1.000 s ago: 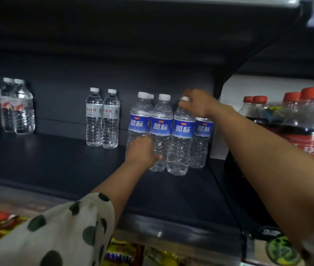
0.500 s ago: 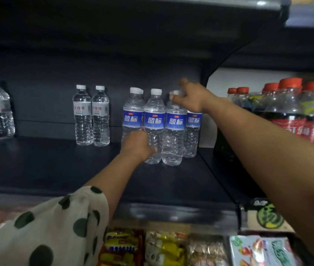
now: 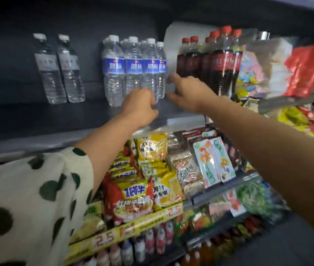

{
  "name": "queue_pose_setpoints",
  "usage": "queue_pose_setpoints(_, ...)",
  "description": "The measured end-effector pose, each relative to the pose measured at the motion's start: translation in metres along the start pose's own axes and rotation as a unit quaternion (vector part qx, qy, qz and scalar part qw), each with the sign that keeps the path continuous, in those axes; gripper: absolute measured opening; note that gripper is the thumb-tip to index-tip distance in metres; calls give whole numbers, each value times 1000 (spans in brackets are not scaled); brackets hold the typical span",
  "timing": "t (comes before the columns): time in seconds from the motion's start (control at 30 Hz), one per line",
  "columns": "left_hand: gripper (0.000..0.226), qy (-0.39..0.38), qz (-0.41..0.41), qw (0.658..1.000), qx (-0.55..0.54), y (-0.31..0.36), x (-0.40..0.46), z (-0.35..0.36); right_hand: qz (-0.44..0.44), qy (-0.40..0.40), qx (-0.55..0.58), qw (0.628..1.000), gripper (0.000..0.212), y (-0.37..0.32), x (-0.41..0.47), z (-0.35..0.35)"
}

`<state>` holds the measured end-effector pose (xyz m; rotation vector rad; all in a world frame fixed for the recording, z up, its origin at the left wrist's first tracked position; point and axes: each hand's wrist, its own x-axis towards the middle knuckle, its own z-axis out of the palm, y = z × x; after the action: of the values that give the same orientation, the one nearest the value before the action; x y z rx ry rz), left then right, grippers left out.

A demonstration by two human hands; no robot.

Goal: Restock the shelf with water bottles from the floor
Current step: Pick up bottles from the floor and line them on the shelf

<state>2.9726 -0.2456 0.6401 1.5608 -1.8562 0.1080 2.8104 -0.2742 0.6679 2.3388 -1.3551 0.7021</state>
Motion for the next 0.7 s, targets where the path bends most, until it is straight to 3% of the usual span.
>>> queue_pose_setpoints(0.3,13,-185,94,978,-36,17,-96,106,64,-98,-12,993,36,6,-152,67)
queue_pose_setpoints(0.5,8,-321,63,942,-71,-18,-180,234,146,-224,38,963,36,19,-262,186)
queue_pose_setpoints(0.7,12,-466,-19,882,-64,-100,-325,363,219,-365,114,898,43,-14,-402,347)
